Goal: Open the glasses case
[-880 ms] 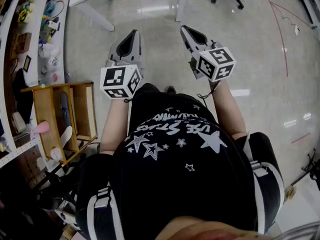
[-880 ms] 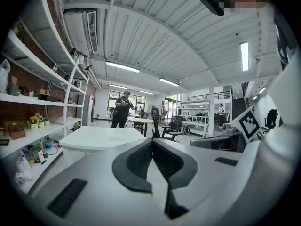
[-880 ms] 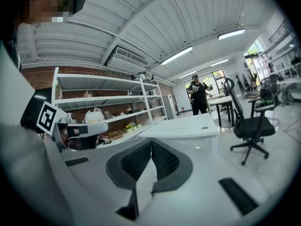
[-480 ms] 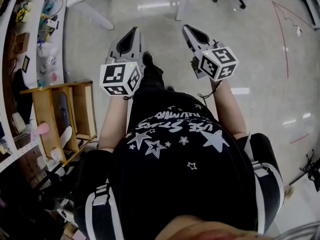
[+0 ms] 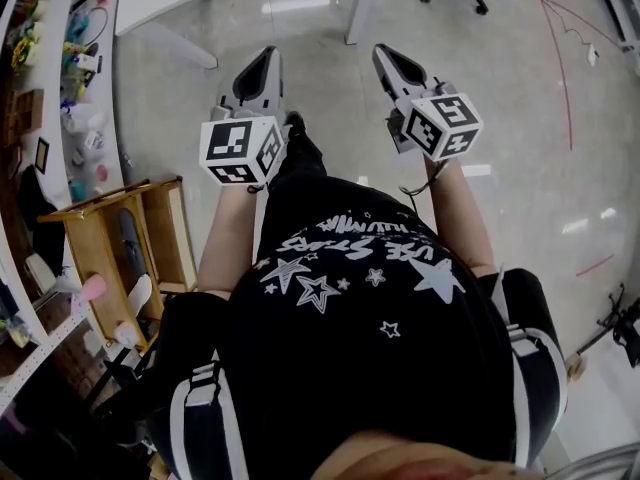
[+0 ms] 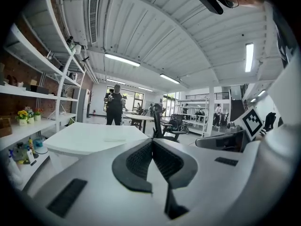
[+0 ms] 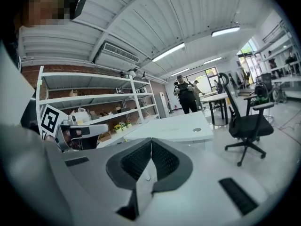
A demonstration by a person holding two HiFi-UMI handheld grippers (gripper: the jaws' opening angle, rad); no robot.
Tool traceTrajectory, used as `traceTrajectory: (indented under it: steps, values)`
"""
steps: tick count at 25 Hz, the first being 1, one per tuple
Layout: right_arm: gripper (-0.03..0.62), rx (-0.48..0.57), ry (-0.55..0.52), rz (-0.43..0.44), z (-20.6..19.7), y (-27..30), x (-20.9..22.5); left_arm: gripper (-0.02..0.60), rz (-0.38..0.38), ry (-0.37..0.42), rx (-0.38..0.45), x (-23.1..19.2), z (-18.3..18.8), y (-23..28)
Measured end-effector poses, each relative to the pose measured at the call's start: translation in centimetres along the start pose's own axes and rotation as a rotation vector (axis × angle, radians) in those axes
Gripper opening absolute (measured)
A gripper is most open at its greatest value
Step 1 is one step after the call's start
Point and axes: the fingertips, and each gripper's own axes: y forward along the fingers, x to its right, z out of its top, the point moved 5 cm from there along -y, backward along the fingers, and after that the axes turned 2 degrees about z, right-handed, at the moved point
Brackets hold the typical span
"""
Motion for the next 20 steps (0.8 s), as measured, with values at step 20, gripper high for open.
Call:
traceTrajectory:
  steps: [20]
  values:
    - [0.009,-0.024,-0.017,-0.024,6.6,19.6,2.5,0.012,-0.047,-0.008,-0.027,-15.1,2.7,12.3]
